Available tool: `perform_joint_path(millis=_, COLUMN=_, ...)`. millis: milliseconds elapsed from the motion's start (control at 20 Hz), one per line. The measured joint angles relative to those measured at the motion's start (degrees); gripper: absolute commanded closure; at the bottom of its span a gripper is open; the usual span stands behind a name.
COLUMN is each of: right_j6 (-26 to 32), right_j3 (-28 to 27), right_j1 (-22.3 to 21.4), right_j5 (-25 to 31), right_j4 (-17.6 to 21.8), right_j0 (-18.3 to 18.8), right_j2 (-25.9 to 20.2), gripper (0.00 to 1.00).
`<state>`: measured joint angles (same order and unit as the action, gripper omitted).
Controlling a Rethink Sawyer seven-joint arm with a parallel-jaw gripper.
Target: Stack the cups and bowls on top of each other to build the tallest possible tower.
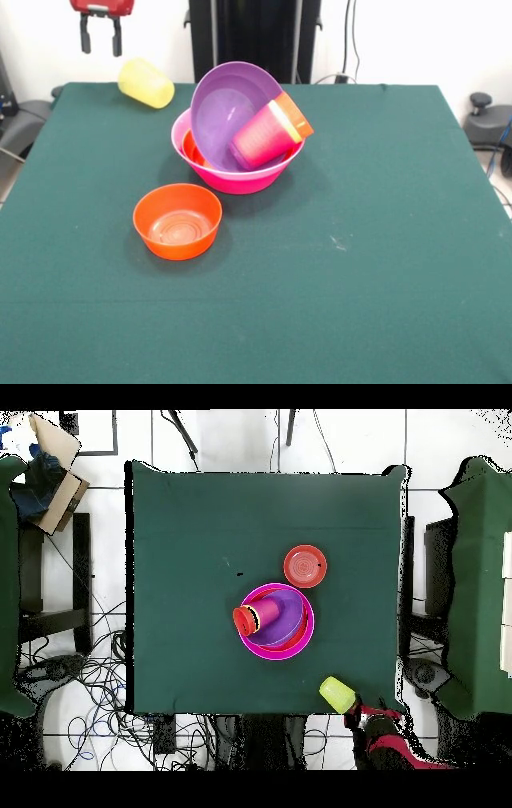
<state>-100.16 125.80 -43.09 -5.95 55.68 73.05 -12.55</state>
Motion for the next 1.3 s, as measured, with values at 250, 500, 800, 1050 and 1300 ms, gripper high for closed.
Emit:
perform_joint_path(millis=250, right_j6=0.0, right_j3=0.0, right_j1=1.2, right_j5=0.0, right_j4=0.2, right_j0=0.1, right_j2=1.9, gripper=0.0)
perform_joint_path(millis=500, right_j6=0.0, right_j3=0.0, right_j1=3.6, right_j5=-1.2, right_j4=0.7, right_j0=-0.6, right_j2=5.4, gripper=0.0)
perform_joint_path(millis=800, right_j6=0.0, right_j3=0.0, right_j1=6.0, right_j5=-2.4, right_j4=0.8, right_j0=-1.0, right_j2=8.4, gripper=0.0)
perform_joint_path(millis=1050, right_j6=0.0, right_j3=-0.1, right_j1=8.9, right_j5=-3.3, right_j4=0.9, right_j0=-1.3, right_j2=9.9, gripper=0.0)
perform_joint_path(millis=1300, right_j6=0.0, right_j3=-0.1, right_j1=12.9, right_j5=-3.7, right_j4=1.8, right_j0=-0.9, right_j2=9.6, gripper=0.0)
